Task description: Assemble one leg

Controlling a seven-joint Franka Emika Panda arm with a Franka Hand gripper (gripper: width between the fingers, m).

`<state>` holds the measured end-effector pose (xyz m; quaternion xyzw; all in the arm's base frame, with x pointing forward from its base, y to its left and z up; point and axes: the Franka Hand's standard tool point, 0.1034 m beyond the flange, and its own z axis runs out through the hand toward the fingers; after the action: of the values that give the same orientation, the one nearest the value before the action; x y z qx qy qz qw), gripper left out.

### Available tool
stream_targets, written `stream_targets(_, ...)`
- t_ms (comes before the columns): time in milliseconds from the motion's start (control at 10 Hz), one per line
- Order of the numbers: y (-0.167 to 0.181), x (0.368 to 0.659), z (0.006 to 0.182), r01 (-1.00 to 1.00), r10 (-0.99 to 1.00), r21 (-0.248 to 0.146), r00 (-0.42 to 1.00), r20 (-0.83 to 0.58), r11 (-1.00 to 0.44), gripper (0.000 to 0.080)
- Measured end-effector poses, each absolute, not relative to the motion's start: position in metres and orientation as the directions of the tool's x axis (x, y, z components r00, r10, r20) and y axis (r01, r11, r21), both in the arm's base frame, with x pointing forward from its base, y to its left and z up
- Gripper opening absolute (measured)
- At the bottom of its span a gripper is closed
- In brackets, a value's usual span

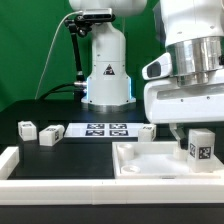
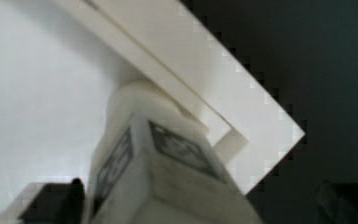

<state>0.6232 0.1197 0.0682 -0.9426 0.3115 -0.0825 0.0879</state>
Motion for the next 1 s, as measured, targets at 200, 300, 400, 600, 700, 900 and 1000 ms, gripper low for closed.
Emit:
stream_targets(200, 0.113, 0.625, 0.069, -0.404, -0.432, -0.188, 0.890, 0.147, -0.895, 0.0649)
stream_targets(300, 0.113, 0.624, 0.068, -0.403, -0.431, -0.187, 0.890, 0.147, -0.896, 0.0649)
stream_targets(400, 0.112, 0.624, 0.068, -0.404, -0.432, -0.187, 0.890, 0.147, -0.895, 0.0649)
stream_targets(600, 0.112, 0.624, 0.068, -0.404, -0.432, -0.187, 0.890, 0.147, -0.895, 0.0649)
stream_targets(700, 0.112, 0.624, 0.068, -0.387, -0.415, -0.183, 0.897, 0.151, -0.904, 0.0649)
stream_targets(900, 0.121, 0.624, 0.069, -0.327, -0.355, -0.169, 0.919, 0.173, -0.930, 0.0649)
stream_targets(1000, 0.126, 0.623, 0.069, -0.142, -0.163, -0.114, 0.965, 0.203, -0.983, 0.0649)
